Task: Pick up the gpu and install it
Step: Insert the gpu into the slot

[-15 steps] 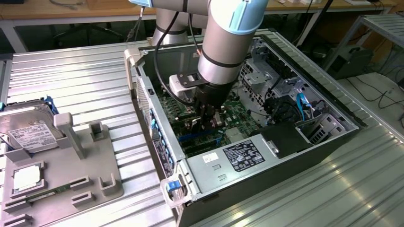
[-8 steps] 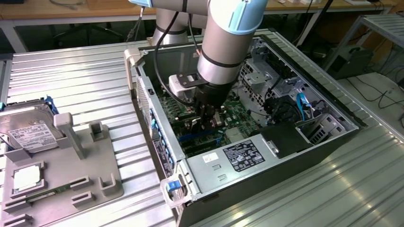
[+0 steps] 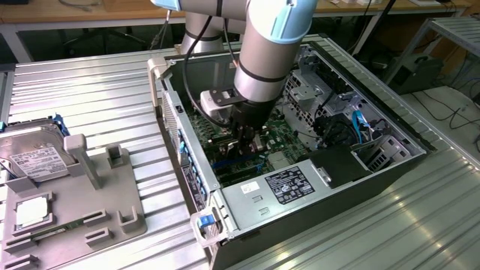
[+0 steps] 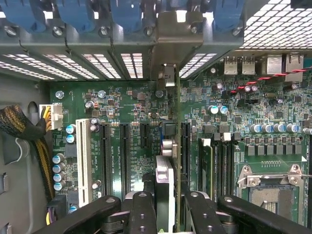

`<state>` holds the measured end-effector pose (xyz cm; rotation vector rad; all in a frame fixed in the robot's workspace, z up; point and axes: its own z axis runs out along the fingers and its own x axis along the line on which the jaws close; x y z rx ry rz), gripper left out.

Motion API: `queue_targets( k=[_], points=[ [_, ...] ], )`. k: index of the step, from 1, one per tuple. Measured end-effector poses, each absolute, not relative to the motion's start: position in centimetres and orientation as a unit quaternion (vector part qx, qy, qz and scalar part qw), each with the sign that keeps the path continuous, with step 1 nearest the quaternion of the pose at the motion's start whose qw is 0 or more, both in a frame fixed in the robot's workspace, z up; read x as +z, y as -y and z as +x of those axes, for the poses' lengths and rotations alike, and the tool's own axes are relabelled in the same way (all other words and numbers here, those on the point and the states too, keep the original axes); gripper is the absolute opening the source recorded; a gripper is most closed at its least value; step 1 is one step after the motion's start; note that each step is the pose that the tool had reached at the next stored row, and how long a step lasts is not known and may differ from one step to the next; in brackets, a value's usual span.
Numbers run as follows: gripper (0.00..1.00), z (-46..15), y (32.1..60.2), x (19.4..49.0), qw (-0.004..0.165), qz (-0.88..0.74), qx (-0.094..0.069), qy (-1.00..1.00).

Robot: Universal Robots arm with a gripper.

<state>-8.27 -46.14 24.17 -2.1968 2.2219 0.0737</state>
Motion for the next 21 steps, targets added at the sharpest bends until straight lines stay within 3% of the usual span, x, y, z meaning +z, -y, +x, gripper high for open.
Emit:
queue_targets(
  k=[21],
  points=[
    [0.28, -8.37, 46.13, 23.90, 0.008, -0.703, 0.024, -0.711]
  ],
)
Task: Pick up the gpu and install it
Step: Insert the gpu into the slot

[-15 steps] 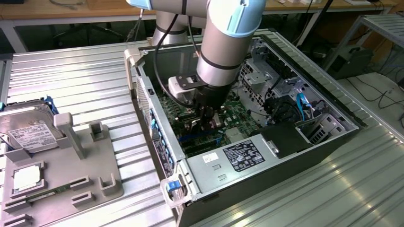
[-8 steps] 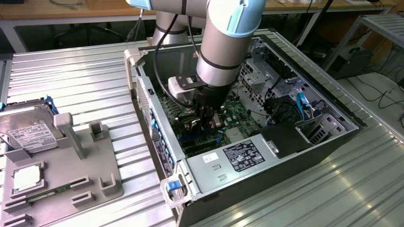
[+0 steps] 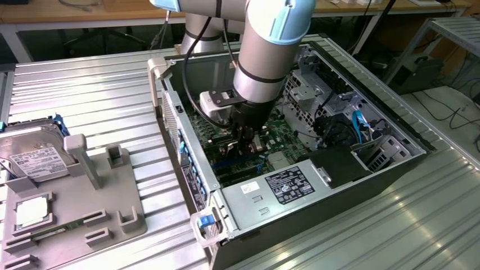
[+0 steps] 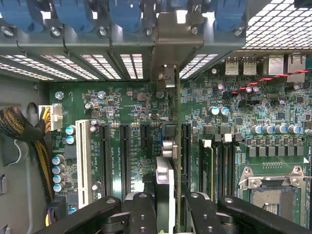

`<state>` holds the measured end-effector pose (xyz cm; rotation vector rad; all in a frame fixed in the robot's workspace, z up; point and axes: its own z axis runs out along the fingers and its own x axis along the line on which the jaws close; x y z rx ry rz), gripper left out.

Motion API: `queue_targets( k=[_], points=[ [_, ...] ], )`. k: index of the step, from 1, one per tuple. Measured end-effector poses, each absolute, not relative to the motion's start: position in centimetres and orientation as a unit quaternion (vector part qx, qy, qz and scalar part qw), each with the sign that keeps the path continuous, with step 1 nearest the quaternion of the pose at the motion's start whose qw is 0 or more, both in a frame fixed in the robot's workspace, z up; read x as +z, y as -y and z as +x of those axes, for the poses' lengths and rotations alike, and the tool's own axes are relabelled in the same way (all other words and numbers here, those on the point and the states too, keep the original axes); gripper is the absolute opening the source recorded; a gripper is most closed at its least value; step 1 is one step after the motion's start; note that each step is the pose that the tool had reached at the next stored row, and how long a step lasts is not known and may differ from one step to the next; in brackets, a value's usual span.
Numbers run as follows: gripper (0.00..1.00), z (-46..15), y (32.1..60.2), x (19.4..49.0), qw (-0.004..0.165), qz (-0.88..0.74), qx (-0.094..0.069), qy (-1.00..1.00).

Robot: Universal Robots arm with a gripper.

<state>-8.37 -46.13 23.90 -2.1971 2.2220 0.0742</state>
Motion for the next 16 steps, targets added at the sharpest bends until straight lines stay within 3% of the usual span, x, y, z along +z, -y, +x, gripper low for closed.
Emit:
queue_targets(
  k=[16],
  points=[
    [0.28, -8.44, 46.26, 24.34, 0.008, -0.703, 0.024, -0.711]
  ],
)
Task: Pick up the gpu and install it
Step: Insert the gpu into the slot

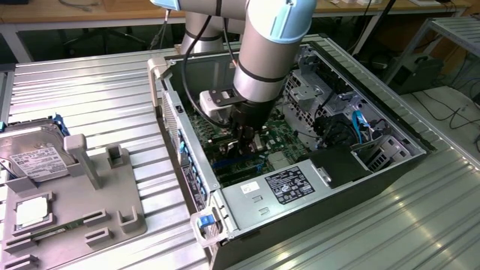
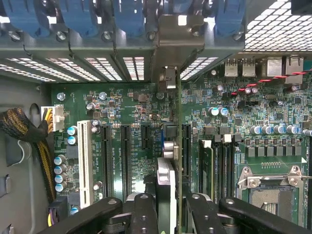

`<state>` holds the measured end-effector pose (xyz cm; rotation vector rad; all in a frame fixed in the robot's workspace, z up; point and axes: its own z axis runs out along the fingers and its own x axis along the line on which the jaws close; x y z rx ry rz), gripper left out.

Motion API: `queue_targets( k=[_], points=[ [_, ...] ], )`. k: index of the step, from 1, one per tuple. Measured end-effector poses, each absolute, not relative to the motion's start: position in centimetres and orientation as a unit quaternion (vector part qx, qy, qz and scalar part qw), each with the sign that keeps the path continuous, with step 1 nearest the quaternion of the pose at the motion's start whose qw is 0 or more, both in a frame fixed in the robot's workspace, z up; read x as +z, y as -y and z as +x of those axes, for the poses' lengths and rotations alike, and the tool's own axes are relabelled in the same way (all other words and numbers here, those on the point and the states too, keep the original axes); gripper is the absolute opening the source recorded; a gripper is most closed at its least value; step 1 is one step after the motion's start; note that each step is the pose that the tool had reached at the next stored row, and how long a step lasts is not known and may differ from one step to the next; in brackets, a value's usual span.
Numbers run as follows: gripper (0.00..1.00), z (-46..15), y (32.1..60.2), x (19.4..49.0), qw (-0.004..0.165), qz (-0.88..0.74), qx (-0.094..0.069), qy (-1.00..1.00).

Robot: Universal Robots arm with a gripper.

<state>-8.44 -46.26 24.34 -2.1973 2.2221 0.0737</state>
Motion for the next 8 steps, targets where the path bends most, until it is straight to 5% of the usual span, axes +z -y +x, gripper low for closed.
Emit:
queue_targets(
  k=[8],
  points=[
    [0.28, -8.37, 45.96, 24.33, 0.005, -0.706, 0.020, -0.708]
  ],
)
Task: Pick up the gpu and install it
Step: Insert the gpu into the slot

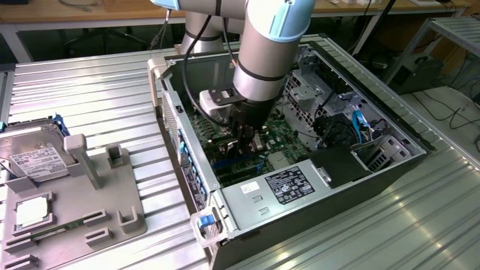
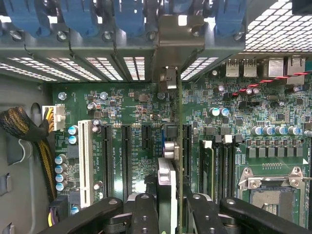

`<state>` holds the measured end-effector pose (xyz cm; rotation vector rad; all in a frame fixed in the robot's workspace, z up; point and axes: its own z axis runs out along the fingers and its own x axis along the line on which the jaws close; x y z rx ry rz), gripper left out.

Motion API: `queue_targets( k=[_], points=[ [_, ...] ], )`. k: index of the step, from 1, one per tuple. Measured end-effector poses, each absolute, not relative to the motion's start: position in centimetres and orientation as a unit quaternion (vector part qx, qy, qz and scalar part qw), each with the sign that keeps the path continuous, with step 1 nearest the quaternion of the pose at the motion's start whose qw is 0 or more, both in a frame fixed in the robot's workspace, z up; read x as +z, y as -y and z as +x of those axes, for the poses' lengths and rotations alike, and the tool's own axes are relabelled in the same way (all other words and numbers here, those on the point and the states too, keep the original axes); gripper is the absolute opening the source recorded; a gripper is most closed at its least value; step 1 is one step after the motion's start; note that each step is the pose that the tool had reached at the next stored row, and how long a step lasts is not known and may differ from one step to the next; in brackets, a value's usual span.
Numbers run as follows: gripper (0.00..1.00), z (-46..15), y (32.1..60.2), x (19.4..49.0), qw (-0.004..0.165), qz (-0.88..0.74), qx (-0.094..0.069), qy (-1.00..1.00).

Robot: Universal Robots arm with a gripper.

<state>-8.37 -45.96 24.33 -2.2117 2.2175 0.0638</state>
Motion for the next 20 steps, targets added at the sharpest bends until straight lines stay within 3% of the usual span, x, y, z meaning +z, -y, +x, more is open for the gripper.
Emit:
queue_targets(
  k=[20],
  points=[
    [0.28, -8.37, 46.01, 24.33, 0.003, -0.716, 0.019, -0.698]
  ],
)
